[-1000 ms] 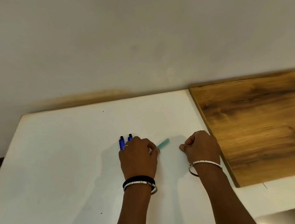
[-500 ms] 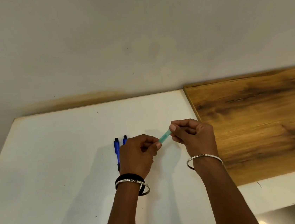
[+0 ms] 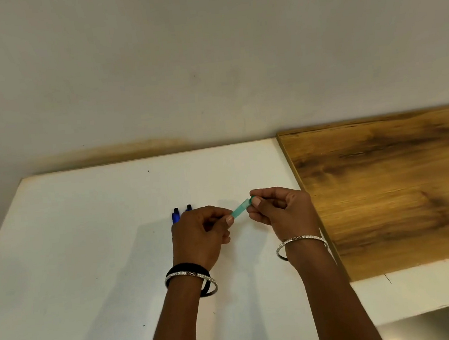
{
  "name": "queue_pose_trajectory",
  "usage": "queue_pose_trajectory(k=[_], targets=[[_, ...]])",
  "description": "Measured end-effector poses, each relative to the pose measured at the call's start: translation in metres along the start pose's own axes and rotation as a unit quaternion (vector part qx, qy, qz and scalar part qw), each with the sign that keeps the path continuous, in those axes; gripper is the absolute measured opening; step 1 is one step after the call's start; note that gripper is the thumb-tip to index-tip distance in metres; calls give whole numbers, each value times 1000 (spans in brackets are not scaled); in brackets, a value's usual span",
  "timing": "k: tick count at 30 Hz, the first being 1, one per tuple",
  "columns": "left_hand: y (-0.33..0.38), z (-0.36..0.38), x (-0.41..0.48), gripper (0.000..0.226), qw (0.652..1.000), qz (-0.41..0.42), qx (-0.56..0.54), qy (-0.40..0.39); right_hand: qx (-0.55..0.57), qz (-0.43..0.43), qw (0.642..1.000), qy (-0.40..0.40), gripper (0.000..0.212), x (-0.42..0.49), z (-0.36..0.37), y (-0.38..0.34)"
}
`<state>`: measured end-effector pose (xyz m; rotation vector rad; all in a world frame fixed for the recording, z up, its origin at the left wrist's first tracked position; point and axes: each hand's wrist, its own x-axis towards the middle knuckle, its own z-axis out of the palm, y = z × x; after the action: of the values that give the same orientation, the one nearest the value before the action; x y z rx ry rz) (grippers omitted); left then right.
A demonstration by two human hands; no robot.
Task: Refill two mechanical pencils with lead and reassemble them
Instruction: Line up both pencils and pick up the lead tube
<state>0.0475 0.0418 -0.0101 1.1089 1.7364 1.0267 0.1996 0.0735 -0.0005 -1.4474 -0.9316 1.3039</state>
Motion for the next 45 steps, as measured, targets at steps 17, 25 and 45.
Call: queue_pose_trajectory(k=[17, 25, 45], targets=[[2, -7, 3, 5, 1000, 7, 8, -11, 19, 42, 998, -43, 13, 0, 1, -2], [3, 0, -3, 10, 1000, -20, -16, -8, 39, 42, 997, -52, 29, -6, 19, -3], [-6, -41, 7, 10, 973, -81, 61, 205, -217, 66, 974, 10, 15, -9, 49, 21]])
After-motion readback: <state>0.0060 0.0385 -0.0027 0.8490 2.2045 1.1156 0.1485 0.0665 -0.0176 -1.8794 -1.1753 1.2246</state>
